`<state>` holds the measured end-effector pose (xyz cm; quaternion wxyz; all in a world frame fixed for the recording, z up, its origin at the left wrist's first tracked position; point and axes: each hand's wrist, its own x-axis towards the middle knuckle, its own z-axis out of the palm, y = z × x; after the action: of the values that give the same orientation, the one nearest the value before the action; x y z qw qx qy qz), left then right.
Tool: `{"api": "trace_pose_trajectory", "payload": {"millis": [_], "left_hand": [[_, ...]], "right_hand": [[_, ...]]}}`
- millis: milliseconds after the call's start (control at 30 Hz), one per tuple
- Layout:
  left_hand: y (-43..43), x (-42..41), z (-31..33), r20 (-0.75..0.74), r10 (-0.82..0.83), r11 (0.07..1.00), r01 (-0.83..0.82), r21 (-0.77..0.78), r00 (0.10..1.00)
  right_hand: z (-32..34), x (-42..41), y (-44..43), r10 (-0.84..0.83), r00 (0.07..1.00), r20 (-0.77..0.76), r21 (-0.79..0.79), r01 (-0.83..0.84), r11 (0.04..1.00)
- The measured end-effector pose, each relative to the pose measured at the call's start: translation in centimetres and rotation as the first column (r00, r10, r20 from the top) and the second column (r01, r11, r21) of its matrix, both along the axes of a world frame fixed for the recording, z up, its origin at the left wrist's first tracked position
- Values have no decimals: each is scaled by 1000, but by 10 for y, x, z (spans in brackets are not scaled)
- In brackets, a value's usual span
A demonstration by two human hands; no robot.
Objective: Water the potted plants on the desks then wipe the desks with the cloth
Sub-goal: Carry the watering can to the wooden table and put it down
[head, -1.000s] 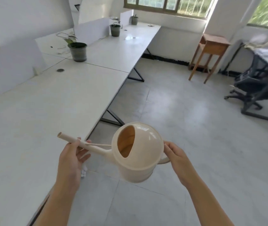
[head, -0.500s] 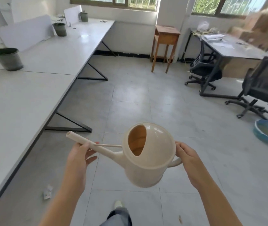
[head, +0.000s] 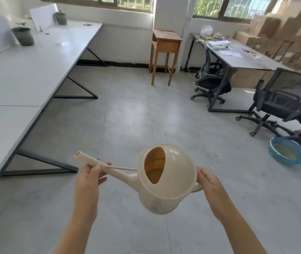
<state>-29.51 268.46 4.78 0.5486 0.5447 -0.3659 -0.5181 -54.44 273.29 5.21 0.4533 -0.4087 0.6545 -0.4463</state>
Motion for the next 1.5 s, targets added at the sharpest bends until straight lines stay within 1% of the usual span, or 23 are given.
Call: {"api": "trace_pose_trajectory", "payload": {"millis": [167,300,500,633,800,967,1133,1267,1367,1500], "left_hand": [[-67,-39,-3,8,6,999,-6,39,1000],[-120,-82,-7,29,14,999,-16,42,999],[-207,-168,-5,39,67,998,-67,14,997],[-262,-221,8,22,101,995,-101,2,995],[-326,-265,15,17,137,991,-137,0,990],[-401,-284,11,20,178,984,-178,3,984],[-498,-288,2,-3,184,983,-184,9,983],[-583,-289,5,-16,158,987,-158,6,987],[-645,-291,11,-23,127,992,-127,-6,992],[-709,-296,15,-23,87,996,-87,9,996]], "right_hand": [[-7,-37,-62,-22,999,27,25,22,999],[-13,-83,-118,-26,1000,14,8,26,1000],[-9,-169,-216,38,999,22,-51,-37,998],[2,-223,-281,78,997,4,-72,-78,994],[9,-269,-358,112,993,37,-60,-109,992],[3,-289,-441,147,988,40,-40,-145,989],[-1,-294,-537,174,985,9,-43,-173,984],[4,-293,-608,138,990,19,-46,-138,989],[9,-293,-658,111,994,-4,-60,-111,992],[11,-295,-713,69,997,20,-37,-68,997]]}}
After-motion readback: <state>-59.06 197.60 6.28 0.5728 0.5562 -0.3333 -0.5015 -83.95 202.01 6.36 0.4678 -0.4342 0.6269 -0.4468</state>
